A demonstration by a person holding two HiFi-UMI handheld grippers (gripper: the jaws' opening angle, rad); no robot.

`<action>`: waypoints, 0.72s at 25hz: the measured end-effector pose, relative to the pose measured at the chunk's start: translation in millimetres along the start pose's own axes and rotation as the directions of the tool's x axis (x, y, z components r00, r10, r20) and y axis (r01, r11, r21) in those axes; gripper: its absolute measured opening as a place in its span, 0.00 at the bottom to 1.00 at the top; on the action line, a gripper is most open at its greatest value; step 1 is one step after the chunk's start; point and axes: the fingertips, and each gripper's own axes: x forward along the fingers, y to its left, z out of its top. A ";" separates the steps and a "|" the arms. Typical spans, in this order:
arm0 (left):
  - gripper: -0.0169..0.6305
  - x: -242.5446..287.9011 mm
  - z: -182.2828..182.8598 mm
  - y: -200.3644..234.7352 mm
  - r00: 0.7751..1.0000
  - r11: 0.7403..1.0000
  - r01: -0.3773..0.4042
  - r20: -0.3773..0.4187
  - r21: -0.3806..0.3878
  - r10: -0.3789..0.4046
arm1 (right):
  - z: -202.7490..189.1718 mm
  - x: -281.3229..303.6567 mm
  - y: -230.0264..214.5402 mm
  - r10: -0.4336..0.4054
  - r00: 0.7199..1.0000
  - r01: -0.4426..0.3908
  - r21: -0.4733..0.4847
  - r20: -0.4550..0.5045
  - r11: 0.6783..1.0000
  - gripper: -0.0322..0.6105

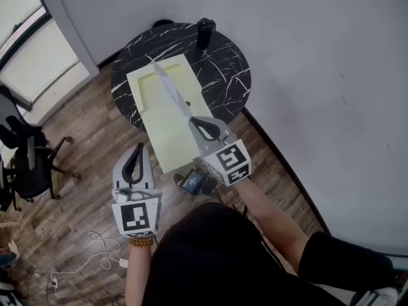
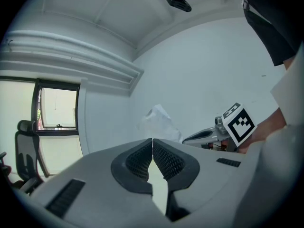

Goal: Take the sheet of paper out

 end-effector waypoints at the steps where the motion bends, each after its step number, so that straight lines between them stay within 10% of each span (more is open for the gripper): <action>1: 0.04 -0.2 2.4 1.1 1.000 1.000 -0.001 0.004 0.000 0.001 | 7.6 -2.6 1.4 -0.002 1.000 0.002 0.009 0.020 1.000 0.06; 18: 0.04 3.5 25.9 18.1 0.998 1.000 -0.012 0.053 -0.018 0.013 | 97.9 -24.4 15.1 -0.062 0.965 0.070 -0.023 0.255 0.997 0.05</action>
